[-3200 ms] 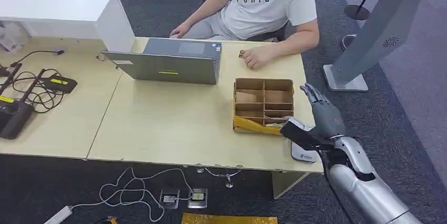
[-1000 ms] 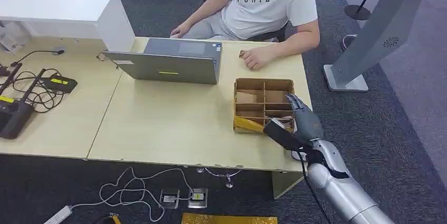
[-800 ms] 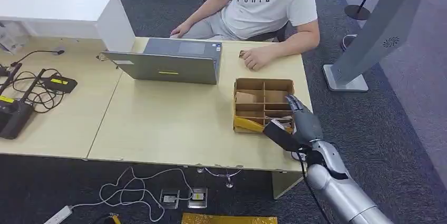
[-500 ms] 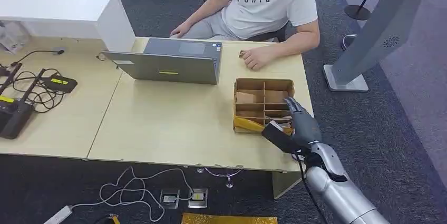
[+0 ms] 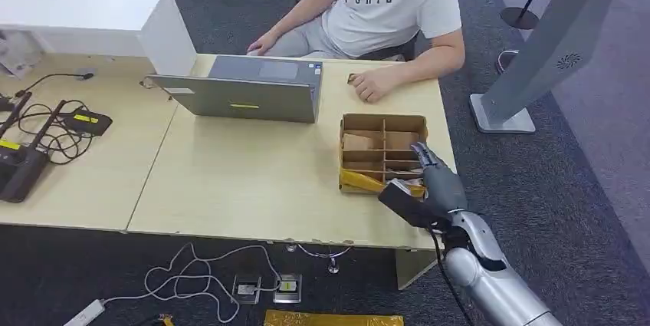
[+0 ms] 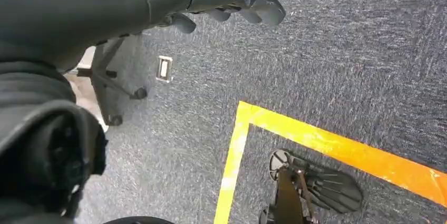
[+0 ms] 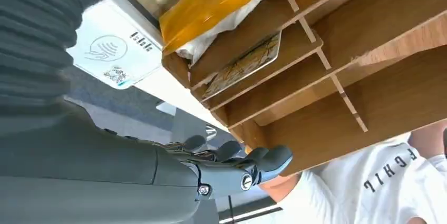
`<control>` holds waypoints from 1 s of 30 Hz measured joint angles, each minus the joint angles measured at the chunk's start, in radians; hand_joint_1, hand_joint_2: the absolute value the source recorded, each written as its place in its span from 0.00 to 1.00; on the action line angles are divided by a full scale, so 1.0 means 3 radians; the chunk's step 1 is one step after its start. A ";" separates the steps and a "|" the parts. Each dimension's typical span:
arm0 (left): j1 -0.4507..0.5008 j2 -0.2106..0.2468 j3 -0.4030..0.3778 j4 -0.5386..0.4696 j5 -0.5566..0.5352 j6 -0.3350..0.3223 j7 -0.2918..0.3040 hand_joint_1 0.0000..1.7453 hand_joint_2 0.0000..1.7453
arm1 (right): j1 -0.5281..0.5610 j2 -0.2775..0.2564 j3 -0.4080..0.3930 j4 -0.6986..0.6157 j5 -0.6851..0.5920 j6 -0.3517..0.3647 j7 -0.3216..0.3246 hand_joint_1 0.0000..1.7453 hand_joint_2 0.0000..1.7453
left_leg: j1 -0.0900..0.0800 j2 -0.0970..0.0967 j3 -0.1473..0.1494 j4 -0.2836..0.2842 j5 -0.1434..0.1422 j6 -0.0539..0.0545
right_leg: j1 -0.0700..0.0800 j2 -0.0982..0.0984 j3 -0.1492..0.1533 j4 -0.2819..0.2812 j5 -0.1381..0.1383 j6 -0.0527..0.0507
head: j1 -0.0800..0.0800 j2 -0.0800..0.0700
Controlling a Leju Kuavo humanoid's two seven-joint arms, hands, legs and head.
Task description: Pass the card to the sensor for recognition and then transmit it.
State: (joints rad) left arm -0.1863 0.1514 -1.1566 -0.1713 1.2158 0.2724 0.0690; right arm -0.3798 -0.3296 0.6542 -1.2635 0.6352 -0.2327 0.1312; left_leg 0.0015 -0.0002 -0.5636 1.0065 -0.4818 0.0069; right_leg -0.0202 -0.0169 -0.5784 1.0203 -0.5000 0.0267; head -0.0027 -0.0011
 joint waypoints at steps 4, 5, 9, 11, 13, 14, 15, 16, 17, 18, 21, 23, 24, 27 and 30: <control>-0.0004 -0.0003 0.0000 0.0000 -0.0018 -0.0003 -0.0001 0.00 0.00 | 0.0015 -0.0001 0.0000 -0.0037 0.0083 0.0008 0.0049 0.87 1.00 | 0.0000 0.0001 0.0000 0.0000 0.0000 0.0000 | 0.0000 0.0000 0.0000 0.0000 0.0000 0.0000 | 0.0001 0.0000; -0.0007 -0.0004 0.0000 0.0000 -0.0022 -0.0005 -0.0001 0.00 0.00 | 0.0018 -0.0001 0.0000 -0.0041 0.0089 0.0008 0.0051 0.87 1.00 | 0.0000 0.0001 0.0000 0.0000 0.0000 0.0000 | 0.0000 0.0000 0.0000 0.0000 0.0000 0.0000 | 0.0001 0.0000; -0.0010 -0.0004 0.0000 0.0000 -0.0022 -0.0006 -0.0001 0.00 0.00 | 0.0025 -0.0001 0.0000 -0.0050 0.0108 0.0008 0.0056 0.87 1.00 | 0.0000 0.0002 0.0000 0.0000 0.0000 0.0000 | 0.0000 0.0000 0.0000 0.0000 0.0000 0.0000 | 0.0001 0.0000; -0.0010 -0.0004 0.0000 0.0000 -0.0022 -0.0006 -0.0001 0.00 0.00 | 0.0025 -0.0001 0.0000 -0.0050 0.0109 0.0008 0.0056 0.37 1.00 | 0.0000 0.0002 0.0000 0.0000 0.0000 0.0000 | 0.0000 0.0000 0.0000 0.0000 0.0000 0.0000 | 0.0001 0.0000; -0.0010 -0.0005 0.0000 0.0000 -0.0022 -0.0006 -0.0001 0.00 0.00 | 0.0025 -0.0001 0.0000 -0.0051 0.0118 0.0008 0.0060 0.14 1.00 | 0.0000 0.0003 0.0000 0.0000 0.0000 0.0000 | 0.0000 0.0000 0.0000 0.0000 0.0000 0.0000 | 0.0001 0.0000; -0.0010 -0.0005 0.0000 0.0000 -0.0023 -0.0006 -0.0001 0.00 0.00 | 0.0026 -0.0001 0.0000 -0.0051 0.0137 0.0008 0.0062 0.15 1.00 | 0.0000 0.0003 0.0000 0.0000 0.0000 0.0000 | 0.0000 0.0000 0.0000 0.0000 0.0000 0.0000 | 0.0001 0.0000; -0.0011 -0.0005 0.0000 0.0000 -0.0024 -0.0008 -0.0003 0.00 0.00 | 0.0027 -0.0001 0.0000 -0.0051 0.0170 0.0006 0.0071 0.82 1.00 | 0.0000 0.0003 0.0000 0.0000 0.0000 0.0000 | 0.0000 0.0000 0.0000 0.0000 0.0000 0.0000 | 0.0001 0.0000; -0.0012 -0.0005 0.0000 0.0000 -0.0027 -0.0010 -0.0003 0.00 0.00 | 0.0027 0.0000 0.0000 -0.0051 0.0214 0.0005 0.0075 0.84 1.00 | 0.0000 0.0004 0.0000 0.0000 0.0000 0.0000 | 0.0000 0.0000 0.0000 0.0000 0.0000 0.0000 | 0.0001 0.0000; -0.0015 -0.0005 0.0000 0.0000 -0.0028 -0.0013 -0.0004 0.00 0.00 | 0.0027 0.0000 0.0000 -0.0050 0.0265 0.0002 0.0074 0.83 1.00 | 0.0000 0.0004 0.0000 0.0000 0.0000 0.0000 | 0.0000 0.0000 0.0000 0.0000 0.0000 0.0000 | 0.0001 0.0001; -0.0019 -0.0005 0.0000 0.0000 -0.0033 -0.0018 -0.0006 0.00 0.00 | 0.0027 0.0000 0.0000 -0.0050 0.0318 -0.0004 0.0072 0.56 1.00 | 0.0000 0.0004 0.0000 0.0000 0.0000 0.0000 | 0.0000 0.0000 0.0000 0.0000 0.0000 0.0000 | 0.0001 0.0000; -0.0034 -0.0005 0.0000 0.0000 -0.0038 -0.0027 -0.0011 0.00 0.00 | 0.0027 0.0001 0.0000 -0.0036 0.0490 -0.0042 0.0042 0.00 1.00 | 0.0000 0.0004 0.0000 0.0000 0.0000 0.0000 | 0.0000 0.0000 0.0000 0.0000 0.0000 0.0000 | 0.0001 0.0000; -0.0041 -0.0008 0.0000 0.0000 -0.0038 -0.0028 -0.0014 0.00 0.00 | 0.0027 0.0003 0.0000 -0.0018 0.0548 -0.0067 0.0023 0.00 1.00 | 0.0000 0.0004 0.0000 0.0000 0.0000 0.0000 | 0.0000 0.0000 0.0000 0.0000 0.0000 0.0000 | 0.0001 0.0000; -0.0042 -0.0009 0.0000 0.0000 -0.0037 -0.0028 -0.0022 0.00 0.00 | 0.0027 0.0004 0.0000 -0.0011 0.0552 -0.0078 0.0010 0.00 1.00 | 0.0000 0.0004 0.0000 0.0000 0.0000 0.0000 | 0.0000 0.0000 0.0000 0.0000 0.0000 0.0000 | 0.0001 0.0000; -0.0043 -0.0011 0.0000 0.0000 -0.0036 -0.0028 -0.0032 0.00 0.00 | 0.0027 0.0014 -0.0009 0.0023 0.0556 -0.0093 -0.0015 0.00 1.00 | 0.0000 0.0004 0.0000 0.0000 0.0000 0.0000 | 0.0000 0.0000 0.0000 0.0000 0.0000 0.0000 | 0.0001 0.0000; -0.0042 -0.0013 0.0000 0.0000 -0.0029 -0.0028 -0.0041 0.00 0.00 | 0.0026 0.0028 -0.0038 0.0053 0.0556 -0.0088 -0.0027 0.00 1.00 | 0.0000 0.0003 -0.0001 0.0000 0.0000 0.0000 | 0.0000 0.0000 0.0000 0.0000 0.0000 0.0000 | 0.0001 0.0000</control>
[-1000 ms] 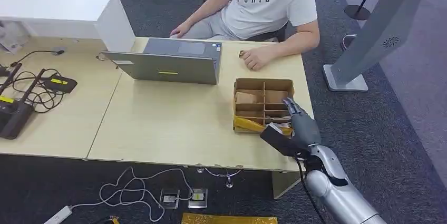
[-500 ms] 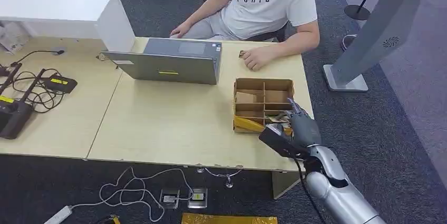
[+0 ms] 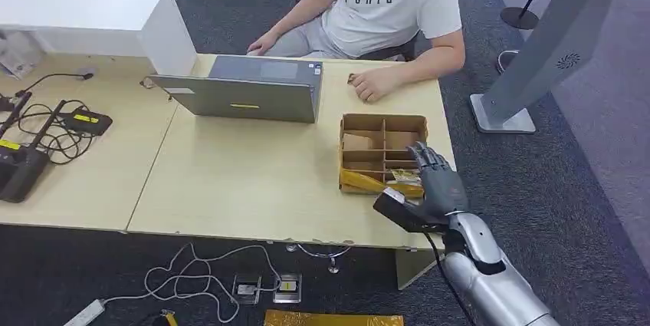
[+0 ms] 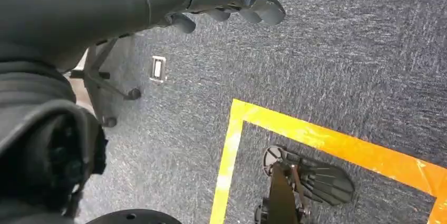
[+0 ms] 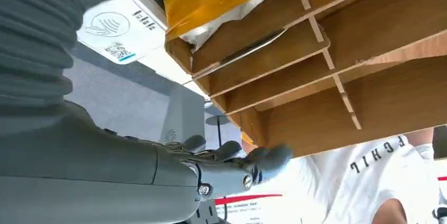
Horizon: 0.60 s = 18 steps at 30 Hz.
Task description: Pass the card to the sensor for recognition and then transmit it.
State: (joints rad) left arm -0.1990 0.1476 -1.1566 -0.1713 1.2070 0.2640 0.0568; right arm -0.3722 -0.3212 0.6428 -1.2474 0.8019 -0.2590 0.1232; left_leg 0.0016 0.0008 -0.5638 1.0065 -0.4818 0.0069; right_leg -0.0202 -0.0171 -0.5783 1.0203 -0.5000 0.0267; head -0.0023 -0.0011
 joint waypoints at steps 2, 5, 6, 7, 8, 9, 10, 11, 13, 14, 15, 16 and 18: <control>0.0000 -0.0001 0.0000 0.0000 0.0001 0.0000 -0.0013 0.00 0.00 | 0.0000 0.0004 -0.0019 0.0016 -0.0010 -0.0001 -0.0027 0.00 1.00 | 0.0000 0.0000 0.0000 0.0000 0.0000 0.0000 | 0.0000 0.0000 0.0000 0.0000 0.0000 0.0000 | 0.0000 0.0000; 0.0001 -0.0001 0.0000 0.0000 0.0002 0.0001 -0.0020 0.00 0.00 | -0.0007 0.0006 -0.0028 0.0038 -0.0042 -0.0013 -0.0073 0.00 1.00 | 0.0000 0.0000 0.0000 0.0000 0.0000 0.0000 | 0.0000 0.0000 0.0000 0.0000 0.0000 0.0000 | -0.0001 0.0001; 0.0001 -0.0001 0.0000 0.0000 0.0003 0.0002 -0.0020 0.00 0.00 | -0.0009 0.0006 -0.0028 0.0047 -0.0052 -0.0017 -0.0083 0.00 1.00 | 0.0000 0.0000 0.0000 0.0000 0.0000 0.0000 | 0.0000 0.0000 0.0000 0.0000 0.0000 0.0000 | 0.0000 0.0000; 0.0001 -0.0002 0.0000 0.0000 0.0001 0.0003 -0.0022 0.00 0.00 | -0.0012 0.0008 -0.0029 0.0055 -0.0061 -0.0018 -0.0088 0.00 1.00 | 0.0000 0.0000 0.0000 0.0000 0.0000 0.0000 | 0.0000 0.0000 0.0000 0.0000 0.0000 0.0000 | 0.0000 0.0000; 0.0002 -0.0001 0.0000 0.0000 0.0003 0.0003 -0.0022 0.00 0.00 | -0.0013 0.0008 -0.0030 0.0060 -0.0066 -0.0019 -0.0090 0.00 1.00 | 0.0000 0.0000 0.0000 0.0000 0.0000 0.0000 | 0.0000 0.0000 0.0000 0.0000 0.0000 0.0000 | 0.0000 0.0001; 0.0002 -0.0003 0.0000 0.0000 0.0003 0.0003 -0.0022 0.00 0.00 | -0.0015 0.0009 -0.0032 0.0066 -0.0071 -0.0019 -0.0098 0.00 1.00 | 0.0000 0.0000 0.0000 0.0000 0.0000 0.0000 | 0.0000 0.0000 0.0000 0.0000 0.0000 0.0000 | 0.0000 0.0000; 0.0002 -0.0003 0.0000 0.0000 0.0001 0.0004 -0.0022 0.00 0.00 | -0.0018 0.0009 -0.0034 0.0075 -0.0081 -0.0020 -0.0107 0.00 1.00 | 0.0000 0.0000 0.0000 0.0000 0.0000 0.0000 | 0.0000 0.0000 0.0000 0.0000 0.0000 0.0000 | 0.0000 0.0000; 0.0002 -0.0003 0.0000 0.0000 0.0001 0.0004 -0.0022 0.00 0.00 | -0.0022 0.0009 -0.0034 0.0079 -0.0088 -0.0023 -0.0114 0.00 1.00 | 0.0000 0.0000 0.0000 0.0000 0.0000 0.0000 | 0.0000 0.0000 0.0000 0.0000 0.0000 0.0000 | 0.0000 0.0000; 0.0002 -0.0003 0.0000 0.0000 0.0003 0.0006 -0.0022 0.00 0.00 | -0.0031 0.0009 -0.0034 0.0095 -0.0108 -0.0036 -0.0142 0.00 1.00 | 0.0000 0.0000 0.0000 0.0000 0.0000 0.0000 | 0.0000 0.0000 0.0000 0.0000 0.0000 0.0000 | 0.0000 0.0001; 0.0002 -0.0003 0.0000 0.0000 0.0003 0.0006 -0.0022 0.00 0.00 | -0.0036 0.0009 -0.0034 0.0103 -0.0121 -0.0038 -0.0146 0.00 1.00 | 0.0000 0.0000 -0.0001 0.0000 0.0000 0.0000 | 0.0000 -0.0001 0.0000 0.0000 0.0000 0.0000 | 0.0000 0.0000; 0.0002 -0.0003 0.0000 0.0000 0.0001 0.0006 -0.0022 0.00 0.00 | -0.0041 0.0010 -0.0034 0.0112 -0.0125 -0.0041 -0.0155 0.00 1.00 | 0.0000 0.0000 -0.0001 0.0000 0.0000 0.0000 | 0.0000 -0.0001 0.0000 0.0000 0.0000 0.0000 | 0.0000 0.0001; 0.0002 -0.0003 0.0000 0.0000 0.0003 0.0006 -0.0022 0.00 0.00 | -0.0046 0.0011 -0.0034 0.0119 -0.0126 -0.0041 -0.0163 0.00 1.00 | 0.0000 0.0000 -0.0001 0.0000 0.0000 0.0000 | 0.0000 -0.0001 0.0000 0.0000 0.0000 0.0000 | 0.0000 0.0000; 0.0002 -0.0003 0.0000 0.0000 0.0003 0.0008 -0.0022 0.00 0.00 | -0.0052 0.0018 -0.0033 0.0135 -0.0100 -0.0066 -0.0168 0.00 1.00 | 0.0000 0.0000 -0.0001 0.0000 0.0000 0.0000 | 0.0000 -0.0001 0.0000 0.0000 0.0000 0.0000 | 0.0000 0.0000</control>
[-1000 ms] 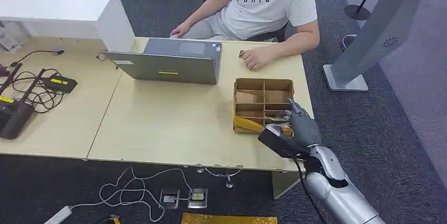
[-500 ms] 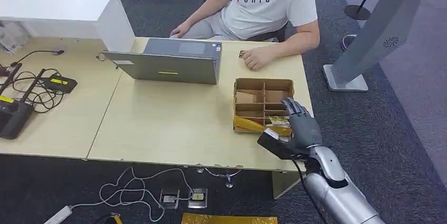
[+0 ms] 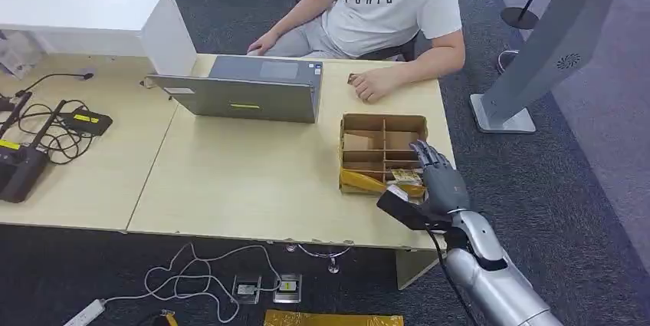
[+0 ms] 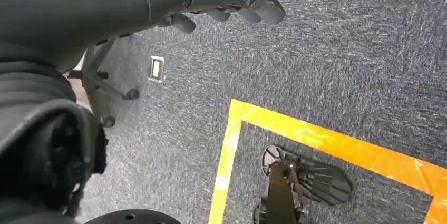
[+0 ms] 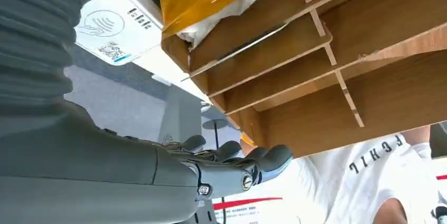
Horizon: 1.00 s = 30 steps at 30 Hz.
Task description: Pass the card to the sensor for recognition and then transmit it.
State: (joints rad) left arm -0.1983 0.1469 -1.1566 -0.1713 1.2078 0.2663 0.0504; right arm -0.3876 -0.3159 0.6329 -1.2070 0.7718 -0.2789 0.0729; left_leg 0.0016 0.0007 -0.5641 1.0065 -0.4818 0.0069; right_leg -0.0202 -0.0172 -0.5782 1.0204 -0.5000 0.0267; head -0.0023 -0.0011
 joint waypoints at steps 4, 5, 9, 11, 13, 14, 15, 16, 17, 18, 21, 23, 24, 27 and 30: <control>0.0006 -0.0003 0.0000 0.0000 0.0005 0.0015 0.0000 0.00 0.00 | -0.0010 0.0015 0.0013 0.0033 0.0195 -0.0148 -0.0004 0.00 1.00 | 0.0000 0.0000 0.0000 0.0000 0.0000 0.0000 | 0.0000 0.0000 0.0000 0.0000 0.0000 0.0000 | 0.0000 0.0000; 0.0008 -0.0004 0.0000 0.0000 0.0006 0.0015 0.0000 0.00 0.00 | -0.0011 0.0019 0.0013 0.0039 0.0225 -0.0174 -0.0005 0.00 1.00 | 0.0000 0.0000 0.0000 0.0000 0.0000 0.0000 | 0.0000 0.0000 0.0000 0.0000 0.0000 0.0000 | 0.0000 0.0000; 0.0016 -0.0005 0.0000 0.0000 0.0006 0.0017 -0.0006 0.00 0.00 | -0.0011 0.0033 0.0015 0.0064 0.0261 -0.0194 -0.0005 0.00 1.00 | 0.0000 0.0000 0.0000 0.0000 0.0000 0.0000 | 0.0000 0.0000 0.0000 0.0000 0.0000 0.0000 | 0.0000 0.0000; 0.0021 -0.0006 0.0000 0.0000 0.0010 0.0018 -0.0010 0.00 0.00 | -0.0013 0.0041 0.0017 0.0075 0.0276 -0.0211 -0.0005 0.00 1.00 | 0.0000 0.0000 0.0000 0.0000 0.0000 0.0000 | 0.0000 0.0000 0.0000 0.0000 0.0000 0.0000 | 0.0000 0.0000; 0.0028 -0.0009 0.0000 0.0000 0.0014 0.0020 -0.0030 0.00 0.00 | -0.0017 0.0047 0.0018 0.0090 0.0292 -0.0229 -0.0005 0.00 1.00 | 0.0000 0.0000 0.0000 0.0000 0.0000 0.0000 | 0.0000 0.0000 0.0000 0.0000 0.0000 0.0000 | 0.0000 0.0000; 0.0031 -0.0010 0.0000 0.0000 0.0014 0.0020 -0.0036 0.00 0.00 | -0.0020 0.0051 0.0018 0.0097 0.0299 -0.0231 -0.0005 0.00 1.00 | 0.0000 0.0000 0.0000 0.0000 0.0000 0.0000 | 0.0000 0.0000 0.0000 0.0000 0.0000 0.0000 | 0.0000 0.0000; 0.0033 -0.0011 0.0000 0.0000 0.0014 0.0020 -0.0039 0.00 0.00 | -0.0023 0.0053 0.0018 0.0104 0.0303 -0.0234 -0.0005 0.00 1.00 | 0.0000 0.0000 0.0000 0.0000 0.0000 0.0000 | 0.0000 0.0000 0.0000 0.0000 0.0000 0.0000 | 0.0000 0.0000; 0.0034 -0.0013 0.0000 0.0000 0.0014 0.0020 -0.0041 0.00 0.00 | -0.0026 0.0057 0.0018 0.0112 0.0305 -0.0235 -0.0005 0.00 1.00 | 0.0000 0.0000 0.0000 0.0000 0.0000 0.0000 | 0.0000 0.0000 0.0000 0.0000 0.0000 0.0000 | 0.0000 0.0000; 0.0037 -0.0014 0.0000 0.0000 0.0014 0.0020 -0.0041 0.00 0.00 | -0.0030 0.0061 0.0019 0.0120 0.0309 -0.0235 -0.0005 0.00 1.00 | 0.0000 0.0000 0.0000 0.0000 0.0000 0.0000 | 0.0000 0.0000 0.0000 0.0000 0.0000 0.0000 | 0.0000 0.0001; 0.0038 -0.0014 0.0000 0.0000 0.0014 0.0020 -0.0041 0.00 0.00 | -0.0032 0.0064 0.0019 0.0127 0.0311 -0.0236 -0.0005 0.00 1.00 | 0.0000 0.0000 0.0000 0.0000 0.0000 0.0000 | 0.0000 0.0000 0.0000 0.0000 0.0000 0.0000 | 0.0000 0.0000; 0.0042 -0.0015 0.0000 0.0000 0.0014 0.0020 -0.0046 0.00 0.00 | -0.0031 0.0067 0.0019 0.0145 0.0311 -0.0231 -0.0001 0.00 1.00 | 0.0000 -0.0001 0.0000 0.0000 0.0000 0.0000 | 0.0000 0.0000 0.0000 0.0000 0.0000 0.0000 | 0.0000 0.0001; 0.0043 -0.0015 0.0000 0.0000 0.0014 0.0020 -0.0053 0.00 0.00 | -0.0031 0.0069 0.0019 0.0145 0.0311 -0.0225 0.0004 0.00 1.00 | 0.0000 0.0000 0.0000 0.0000 0.0000 0.0000 | 0.0000 0.0000 0.0000 0.0000 0.0000 0.0000 | 0.0000 0.0000; 0.0043 -0.0015 0.0000 0.0000 0.0014 0.0020 -0.0055 0.00 0.00 | -0.0031 0.0069 0.0019 0.0145 0.0311 -0.0224 0.0006 0.00 1.00 | 0.0000 0.0000 0.0000 0.0000 0.0000 0.0000 | 0.0000 0.0000 0.0000 0.0000 0.0000 0.0000 | 0.0000 0.0000; 0.0044 -0.0017 0.0000 0.0000 0.0014 0.0020 -0.0056 0.00 0.00 | -0.0031 0.0070 0.0023 0.0145 0.0311 -0.0221 0.0006 0.00 1.00 | 0.0000 0.0000 0.0000 0.0000 0.0000 0.0000 | 0.0000 0.0000 0.0000 0.0000 0.0000 0.0000 | 0.0000 0.0000; 0.0045 -0.0017 0.0000 0.0000 0.0014 0.0020 -0.0056 0.00 0.00 | -0.0031 0.0071 0.0024 0.0145 0.0311 -0.0221 0.0006 0.00 1.00 | 0.0000 0.0000 0.0000 0.0000 0.0000 0.0000 | 0.0000 0.0000 0.0000 0.0000 0.0000 0.0000 | 0.0000 0.0000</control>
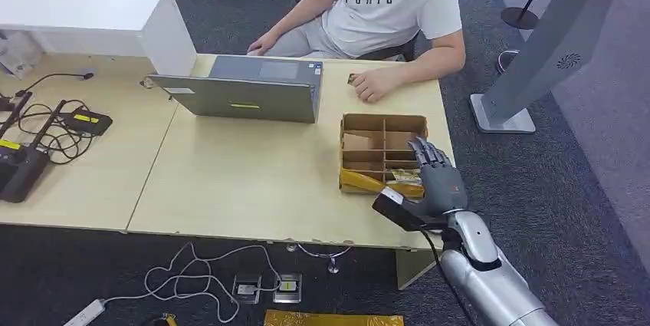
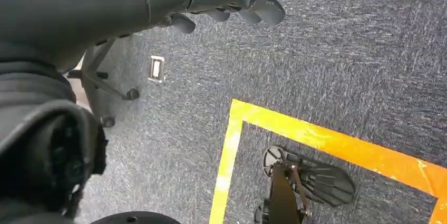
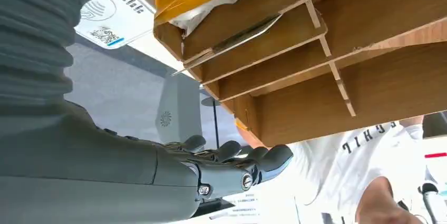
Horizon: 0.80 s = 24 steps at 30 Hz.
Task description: Pass the card to the sensor for recognition and then transmit it.
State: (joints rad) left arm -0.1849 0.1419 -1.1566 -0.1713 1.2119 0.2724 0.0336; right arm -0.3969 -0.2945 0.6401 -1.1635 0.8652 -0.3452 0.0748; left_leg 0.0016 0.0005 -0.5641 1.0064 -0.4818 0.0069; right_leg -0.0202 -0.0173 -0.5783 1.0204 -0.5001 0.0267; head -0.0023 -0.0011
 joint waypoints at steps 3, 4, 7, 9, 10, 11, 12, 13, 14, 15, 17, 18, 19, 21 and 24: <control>0.0001 0.0000 0.0000 0.0000 0.0000 0.0000 0.0000 0.00 0.00 | 0.0000 0.0001 0.0001 0.0000 0.0000 0.0000 0.0001 0.00 1.00 | 0.0000 0.0000 0.0000 0.0000 0.0000 0.0000 | 0.0000 0.0000 0.0000 0.0000 0.0000 0.0000 | 0.0000 0.0000; 0.0001 0.0000 0.0000 0.0000 0.0000 0.0000 0.0000 0.00 0.00 | 0.0000 0.0001 0.0001 0.0000 0.0000 0.0000 0.0001 0.00 1.00 | 0.0000 0.0000 0.0000 0.0000 0.0000 0.0000 | 0.0000 0.0000 0.0000 0.0000 0.0000 0.0000 | 0.0000 0.0000; 0.0001 0.0000 0.0000 0.0000 0.0000 0.0000 0.0000 0.00 0.00 | 0.0000 0.0003 0.0001 0.0000 0.0000 0.0000 0.0001 0.00 1.00 | 0.0000 0.0000 0.0000 0.0000 0.0000 0.0000 | 0.0000 0.0000 0.0000 0.0000 0.0000 0.0000 | 0.0000 0.0000; 0.0002 0.0000 0.0000 0.0000 0.0000 0.0000 0.0000 0.00 0.00 | 0.0000 0.0003 0.0001 0.0000 0.0001 0.0006 0.0005 0.00 1.00 | 0.0000 0.0000 0.0000 0.0000 0.0000 0.0000 | 0.0000 0.0000 0.0000 0.0000 0.0000 0.0000 | 0.0000 0.0000; 0.0002 0.0000 0.0000 0.0000 0.0000 0.0000 0.0000 0.00 0.00 | 0.0000 0.0003 0.0001 0.0000 0.0004 0.0022 0.0011 0.00 1.00 | 0.0000 0.0000 0.0000 0.0000 0.0000 0.0000 | 0.0000 0.0000 0.0000 0.0000 0.0000 0.0000 | 0.0000 0.0001; 0.0002 0.0000 0.0000 0.0000 0.0000 0.0000 0.0000 0.00 0.00 | 0.0000 0.0003 0.0001 0.0000 0.0008 0.0034 0.0020 0.00 1.00 | 0.0000 0.0000 0.0000 0.0000 0.0000 0.0000 | 0.0000 0.0000 0.0000 0.0000 0.0000 0.0000 | 0.0000 0.0000; 0.0002 0.0000 0.0000 0.0000 0.0000 0.0000 -0.0001 0.00 0.00 | 0.0000 0.0003 0.0001 0.0000 0.0011 0.0046 0.0024 0.00 1.00 | 0.0000 0.0000 0.0000 0.0000 0.0000 0.0000 | 0.0000 0.0000 0.0000 0.0000 0.0000 0.0000 | 0.0000 0.0000; 0.0002 0.0000 0.0000 0.0000 0.0000 0.0000 -0.0001 0.00 0.00 | 0.0000 0.0005 0.0003 0.0000 0.0017 0.0055 0.0028 0.00 1.00 | 0.0000 0.0000 0.0000 0.0000 0.0000 0.0000 | 0.0000 0.0000 0.0000 0.0000 0.0000 0.0000 | 0.0000 0.0000; 0.0003 0.0000 0.0000 0.0000 0.0000 0.0001 0.0000 0.00 0.00 | 0.0001 0.0008 0.0004 0.0000 0.0019 0.0060 0.0029 0.00 1.00 | 0.0000 0.0000 0.0000 0.0000 0.0000 0.0000 | 0.0000 0.0000 0.0000 0.0000 0.0000 0.0000 | 0.0000 0.0000; 0.0002 0.0000 0.0000 0.0000 0.0000 0.0001 -0.0001 0.00 0.00 | 0.0001 0.0013 0.0008 0.0000 0.0022 0.0062 0.0029 0.00 1.00 | 0.0000 0.0000 0.0000 0.0000 0.0000 0.0000 | 0.0000 0.0000 0.0000 0.0000 0.0000 0.0000 | 0.0000 0.0000; 0.0002 0.0000 0.0000 0.0000 0.0000 0.0000 -0.0001 0.00 0.00 | 0.0001 0.0023 0.0011 0.0001 0.0027 0.0064 0.0031 0.00 1.00 | 0.0000 0.0000 0.0000 0.0000 0.0000 0.0000 | 0.0000 0.0000 0.0000 0.0000 0.0000 0.0000 | 0.0000 0.0001; 0.0002 0.0000 0.0000 0.0000 0.0000 0.0000 -0.0001 0.00 0.00 | 0.0001 0.0027 0.0013 0.0004 0.0028 0.0066 0.0032 0.00 1.00 | 0.0000 0.0000 0.0000 0.0000 0.0000 0.0000 | 0.0000 0.0000 0.0000 0.0000 0.0000 0.0000 | 0.0000 0.0000; 0.0002 0.0000 0.0000 0.0000 0.0000 0.0000 -0.0001 0.00 0.00 | 0.0000 0.0032 0.0015 0.0006 0.0028 0.0071 0.0032 0.00 1.00 | 0.0000 0.0000 0.0000 0.0000 0.0000 0.0000 | 0.0000 0.0000 0.0000 0.0000 0.0000 0.0000 | 0.0000 0.0000; 0.0002 0.0000 0.0000 0.0000 -0.0001 -0.0004 -0.0001 0.00 0.00 | 0.0000 0.0041 0.0022 0.0008 0.0028 0.0075 0.0033 0.00 1.00 | 0.0000 0.0000 0.0000 0.0000 0.0000 0.0000 | 0.0000 0.0000 0.0000 0.0000 0.0000 0.0000 | 0.0000 0.0000; 0.0002 0.0000 0.0000 0.0000 -0.0010 -0.0011 -0.0001 0.00 0.00 | 0.0000 0.0053 0.0028 0.0009 0.0033 0.0088 0.0037 0.00 1.00 | 0.0000 0.0000 0.0000 0.0000 0.0000 0.0000 | 0.0000 0.0000 0.0000 0.0000 0.0000 0.0000 | 0.0000 0.0000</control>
State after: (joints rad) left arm -0.1844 0.1419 -1.1566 -0.1713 1.2089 0.2689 0.0332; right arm -0.3970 -0.2785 0.6485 -1.1609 0.8751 -0.3189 0.0858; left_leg 0.0016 0.0005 -0.5641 1.0064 -0.4818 0.0069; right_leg -0.0201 -0.0173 -0.5783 1.0204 -0.5001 0.0267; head -0.0023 -0.0011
